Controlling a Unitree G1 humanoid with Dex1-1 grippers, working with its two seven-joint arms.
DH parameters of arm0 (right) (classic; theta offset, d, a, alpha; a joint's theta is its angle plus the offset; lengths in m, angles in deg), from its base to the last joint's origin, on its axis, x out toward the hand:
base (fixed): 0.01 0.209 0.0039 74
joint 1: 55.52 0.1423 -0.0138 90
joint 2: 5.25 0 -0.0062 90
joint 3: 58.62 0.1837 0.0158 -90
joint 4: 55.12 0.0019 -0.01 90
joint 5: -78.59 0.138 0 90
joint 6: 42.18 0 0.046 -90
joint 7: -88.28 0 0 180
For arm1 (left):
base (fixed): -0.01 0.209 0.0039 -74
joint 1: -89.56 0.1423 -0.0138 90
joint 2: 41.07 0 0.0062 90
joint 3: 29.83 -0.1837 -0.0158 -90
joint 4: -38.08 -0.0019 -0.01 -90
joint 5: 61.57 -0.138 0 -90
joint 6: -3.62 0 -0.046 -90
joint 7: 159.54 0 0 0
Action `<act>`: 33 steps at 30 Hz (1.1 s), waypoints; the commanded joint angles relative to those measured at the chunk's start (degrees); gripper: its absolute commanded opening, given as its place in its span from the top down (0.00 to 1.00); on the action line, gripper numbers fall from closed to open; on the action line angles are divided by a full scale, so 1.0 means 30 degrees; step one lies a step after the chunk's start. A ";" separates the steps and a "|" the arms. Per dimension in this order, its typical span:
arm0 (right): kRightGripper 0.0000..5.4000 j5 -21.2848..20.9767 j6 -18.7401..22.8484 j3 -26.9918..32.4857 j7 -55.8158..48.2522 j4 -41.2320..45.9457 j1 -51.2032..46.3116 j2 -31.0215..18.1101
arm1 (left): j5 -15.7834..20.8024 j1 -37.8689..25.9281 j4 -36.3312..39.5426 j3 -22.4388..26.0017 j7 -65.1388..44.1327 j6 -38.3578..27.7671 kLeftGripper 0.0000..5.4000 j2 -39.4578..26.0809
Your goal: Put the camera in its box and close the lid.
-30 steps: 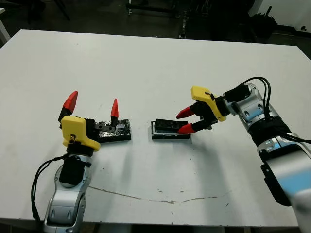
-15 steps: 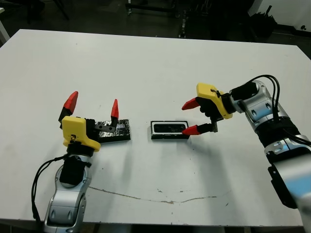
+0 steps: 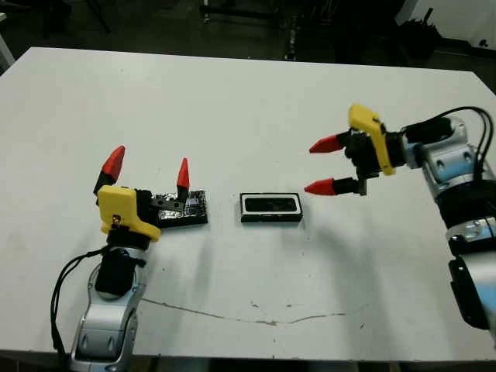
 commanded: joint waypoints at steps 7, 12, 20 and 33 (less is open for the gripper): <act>0.19 0.0262 -0.1285 0.2861 0.9192 1.0414 -0.9154 0.1525 | -0.0055 -0.0223 -0.0277 0.0218 -0.0282 0.0155 0.00 -0.0551; 0.33 0.1550 -0.2014 0.4094 1.1936 1.4351 -1.4350 0.3080 | 0.0326 -0.1124 -0.0515 0.0808 -0.1523 0.0395 0.00 -0.1890; 0.55 0.2819 -0.4428 0.5239 1.4928 1.6672 -1.9402 0.5458 | 0.2645 -0.2917 -0.1107 0.1757 -0.7162 0.1582 0.00 -0.6631; 0.91 0.3278 -0.5341 0.5644 1.6693 1.6951 -2.0536 0.6104 | 0.6106 -0.9880 -0.9556 0.0013 -2.0663 0.3476 0.00 -1.2751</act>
